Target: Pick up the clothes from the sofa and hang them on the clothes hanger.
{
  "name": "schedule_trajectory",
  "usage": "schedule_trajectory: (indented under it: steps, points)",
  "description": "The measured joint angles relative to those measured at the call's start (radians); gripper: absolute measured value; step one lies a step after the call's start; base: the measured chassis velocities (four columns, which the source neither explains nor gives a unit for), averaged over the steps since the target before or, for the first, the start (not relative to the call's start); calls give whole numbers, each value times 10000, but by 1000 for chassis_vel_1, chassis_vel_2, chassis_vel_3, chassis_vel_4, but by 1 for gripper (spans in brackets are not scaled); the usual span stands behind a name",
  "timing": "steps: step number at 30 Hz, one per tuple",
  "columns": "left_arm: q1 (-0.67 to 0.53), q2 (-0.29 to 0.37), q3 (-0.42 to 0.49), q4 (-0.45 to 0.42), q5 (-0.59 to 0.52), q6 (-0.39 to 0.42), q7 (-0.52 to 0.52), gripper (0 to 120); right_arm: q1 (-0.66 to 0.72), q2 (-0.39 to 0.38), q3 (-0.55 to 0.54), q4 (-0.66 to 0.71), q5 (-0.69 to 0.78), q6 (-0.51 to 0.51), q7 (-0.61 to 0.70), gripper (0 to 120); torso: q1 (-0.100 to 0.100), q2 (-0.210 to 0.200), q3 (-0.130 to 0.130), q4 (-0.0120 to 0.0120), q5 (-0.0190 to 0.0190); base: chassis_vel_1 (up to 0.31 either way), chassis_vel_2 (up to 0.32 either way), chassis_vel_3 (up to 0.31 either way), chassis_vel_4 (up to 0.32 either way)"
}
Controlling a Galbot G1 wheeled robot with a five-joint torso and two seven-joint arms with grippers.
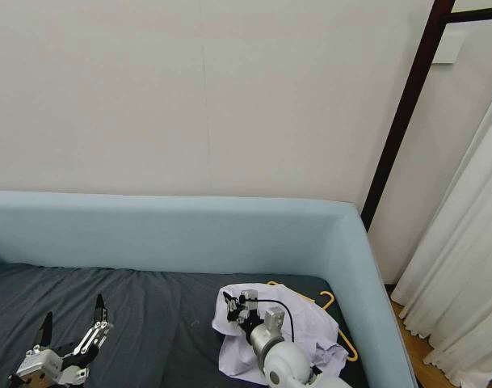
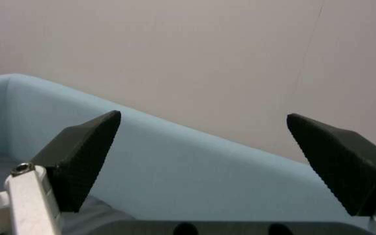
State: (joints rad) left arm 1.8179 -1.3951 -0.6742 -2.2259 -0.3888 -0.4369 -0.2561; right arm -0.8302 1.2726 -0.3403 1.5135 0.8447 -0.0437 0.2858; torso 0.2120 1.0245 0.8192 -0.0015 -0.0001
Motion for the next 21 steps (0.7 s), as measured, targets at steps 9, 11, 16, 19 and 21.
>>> schedule_trajectory:
  steps: [9,11,16,19,21]
  points:
    - [-135,44,139,73,-1,25,0,100,-863,-306,-16,948,78,450,-1158,36,-1,1,0,0,0,0,0,0,0]
    - [-167,51,190,9,7,43,9,100,-1184,-401,145,1023,111,863,-1834,45,-1,0,0,-1,2,0,0,0,0]
    - [-202,152,198,21,-10,61,13,100,-1686,-575,806,995,52,1749,-3994,64,0,0,0,-1,2,0,0,0,0]
    - [-241,225,198,85,-44,84,13,100,-1962,-696,1416,1097,-191,2235,-5723,77,-1,0,0,-1,2,0,0,0,0]
    - [-259,245,204,90,-61,99,12,100,-2025,-736,1564,1153,-480,2289,-5902,80,-1,1,-1,0,2,0,0,0,0]
